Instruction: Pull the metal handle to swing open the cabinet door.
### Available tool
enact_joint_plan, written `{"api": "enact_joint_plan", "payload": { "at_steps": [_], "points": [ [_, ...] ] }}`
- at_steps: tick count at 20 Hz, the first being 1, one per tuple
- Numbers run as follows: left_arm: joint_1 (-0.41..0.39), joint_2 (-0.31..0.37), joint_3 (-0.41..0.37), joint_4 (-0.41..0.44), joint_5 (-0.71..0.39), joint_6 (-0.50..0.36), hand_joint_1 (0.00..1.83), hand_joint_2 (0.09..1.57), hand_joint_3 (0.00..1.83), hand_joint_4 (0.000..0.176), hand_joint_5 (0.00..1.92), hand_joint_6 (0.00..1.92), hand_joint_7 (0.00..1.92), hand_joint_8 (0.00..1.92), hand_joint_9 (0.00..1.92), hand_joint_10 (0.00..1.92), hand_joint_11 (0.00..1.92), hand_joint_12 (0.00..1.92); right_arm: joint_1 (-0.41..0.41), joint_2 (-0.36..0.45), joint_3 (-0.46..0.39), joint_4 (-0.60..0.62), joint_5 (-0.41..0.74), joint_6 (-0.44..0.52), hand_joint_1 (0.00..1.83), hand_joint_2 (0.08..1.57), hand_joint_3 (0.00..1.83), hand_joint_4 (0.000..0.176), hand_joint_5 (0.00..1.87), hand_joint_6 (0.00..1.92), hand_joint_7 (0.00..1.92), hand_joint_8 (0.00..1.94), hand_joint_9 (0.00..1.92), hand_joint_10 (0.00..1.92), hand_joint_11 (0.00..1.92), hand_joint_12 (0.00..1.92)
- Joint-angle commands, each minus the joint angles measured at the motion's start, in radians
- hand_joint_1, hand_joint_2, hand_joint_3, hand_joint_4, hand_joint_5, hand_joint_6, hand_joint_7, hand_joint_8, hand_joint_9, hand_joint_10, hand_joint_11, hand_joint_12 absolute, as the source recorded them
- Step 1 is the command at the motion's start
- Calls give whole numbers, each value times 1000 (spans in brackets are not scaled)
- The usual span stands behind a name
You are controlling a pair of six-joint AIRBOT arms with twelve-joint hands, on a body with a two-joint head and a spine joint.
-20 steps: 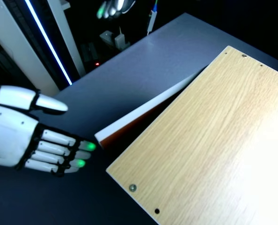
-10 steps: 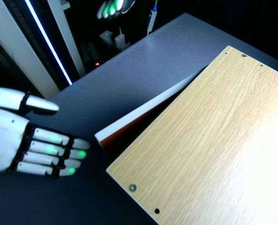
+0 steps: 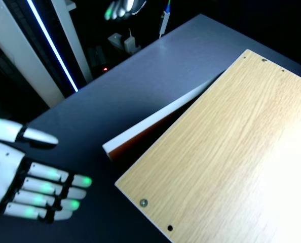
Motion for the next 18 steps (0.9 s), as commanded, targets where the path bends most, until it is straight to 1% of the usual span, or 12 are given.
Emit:
{"api": "enact_joint_plan", "payload": {
  "at_steps": [1,2,4,7,9,11,13,14,18],
  "points": [
    [-9,5,2,-95,-21,1,0,1571,48,0,242,2,264,2,242,2,0,546,18,1,7,25,59,-42,0,1571,89,0,39,1,55,1,52,2,0,304],
    [-9,5,2,-95,-21,1,0,1571,48,0,243,2,266,3,244,3,0,547,20,-1,8,27,55,-63,0,1571,90,0,34,1,53,0,50,0,0,285],
    [-9,5,2,-95,-21,1,0,1571,52,0,247,3,271,4,247,3,0,554,36,-13,8,43,47,-63,0,1571,90,0,41,4,57,2,55,2,0,279],
    [-9,5,2,-95,-21,1,0,1571,50,0,260,5,285,6,262,6,0,589,74,-39,4,54,23,-60,0,1571,97,0,36,1,50,0,49,0,0,270],
    [-9,5,2,-95,-21,1,0,1571,54,0,259,3,281,2,257,2,0,588,104,-57,5,64,-9,-41,0,1571,90,0,43,2,58,1,55,1,0,292],
    [-9,5,2,-95,-21,1,0,1571,58,0,254,0,275,0,252,0,0,574,124,-68,5,74,-38,-6,0,1571,91,0,39,0,52,1,50,0,0,279],
    [-9,5,2,-95,-21,1,0,1571,62,0,248,0,270,0,246,0,0,556,136,-76,5,87,-52,74,0,1571,90,0,41,2,56,3,52,2,0,278],
    [-9,5,2,-95,-21,1,0,1571,55,0,243,0,268,0,245,0,0,546,141,-81,8,91,-58,96,0,1571,91,0,37,1,54,2,50,0,0,276],
    [-9,5,2,-95,-21,1,0,1571,55,0,242,2,267,1,245,1,0,539,152,-92,24,113,-72,142,0,1571,88,0,36,0,47,2,45,1,0,244]
  ]
}}
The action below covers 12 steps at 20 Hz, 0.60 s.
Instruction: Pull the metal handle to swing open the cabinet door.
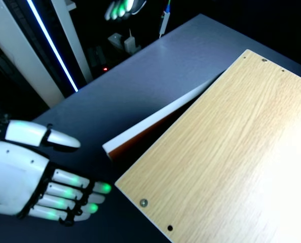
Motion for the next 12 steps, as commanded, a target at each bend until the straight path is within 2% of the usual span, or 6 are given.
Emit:
{"api": "enact_joint_plan", "payload": {
  "at_steps": [1,5,12],
  "points": [
    [-9,5,1,-95,-22,1,0,1571,56,0,242,1,267,1,246,2,0,543,15,4,6,21,78,15,0,1571,88,0,39,2,49,3,45,1,0,242],
    [-9,5,1,-95,-22,1,0,1571,56,0,242,0,267,0,247,0,0,559,18,-7,9,40,75,83,0,1571,86,0,37,1,54,2,49,1,0,271],
    [-9,5,1,-95,-22,1,0,1570,60,0,245,1,271,1,250,2,0,559,23,-19,0,96,68,83,0,1571,93,0,52,4,64,4,58,4,0,280]
  ]
}}
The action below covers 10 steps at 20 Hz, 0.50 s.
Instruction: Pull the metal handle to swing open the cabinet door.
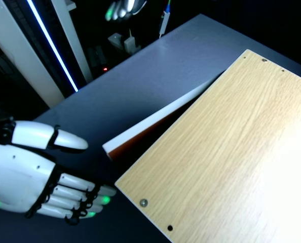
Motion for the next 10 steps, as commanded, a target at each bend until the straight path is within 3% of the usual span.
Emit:
{"api": "enact_joint_plan", "payload": {
  "at_steps": [1,9,10],
  "points": [
    [-9,5,1,-95,-21,1,0,1571,59,0,244,0,269,0,248,1,0,559,16,1,0,22,83,8,0,1571,97,0,49,2,60,1,54,2,0,261],
    [-9,5,1,-95,-21,1,0,1571,54,0,249,2,272,1,253,2,0,564,25,-16,-3,87,83,14,0,1571,85,0,52,3,60,1,56,1,0,286],
    [-9,5,1,-95,-21,1,0,1571,53,0,250,2,272,1,253,2,0,564,25,-18,-5,91,83,67,0,1571,87,0,46,0,54,1,50,1,0,270]
  ]
}}
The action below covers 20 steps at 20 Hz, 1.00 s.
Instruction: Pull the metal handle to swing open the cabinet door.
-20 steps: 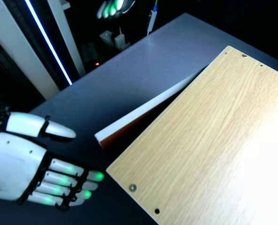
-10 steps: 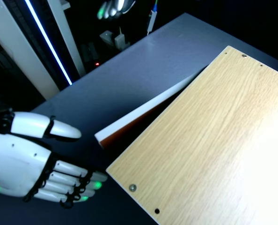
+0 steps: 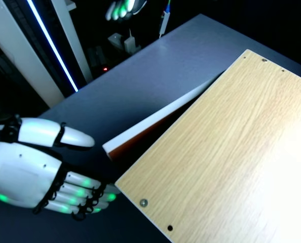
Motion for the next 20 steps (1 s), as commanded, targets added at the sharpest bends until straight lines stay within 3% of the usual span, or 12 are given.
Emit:
{"api": "enact_joint_plan", "payload": {
  "at_steps": [1,20],
  "points": [
    [-9,6,2,-94,-21,1,0,1570,52,0,249,1,272,1,252,1,0,563,15,3,-4,24,96,25,0,1571,88,0,42,0,53,2,50,1,0,266],
    [-9,6,2,-94,-21,1,0,1571,41,0,258,0,273,2,252,0,0,560,11,-26,-33,89,110,25,0,1571,97,0,36,0,70,0,65,1,0,272]
  ]
}}
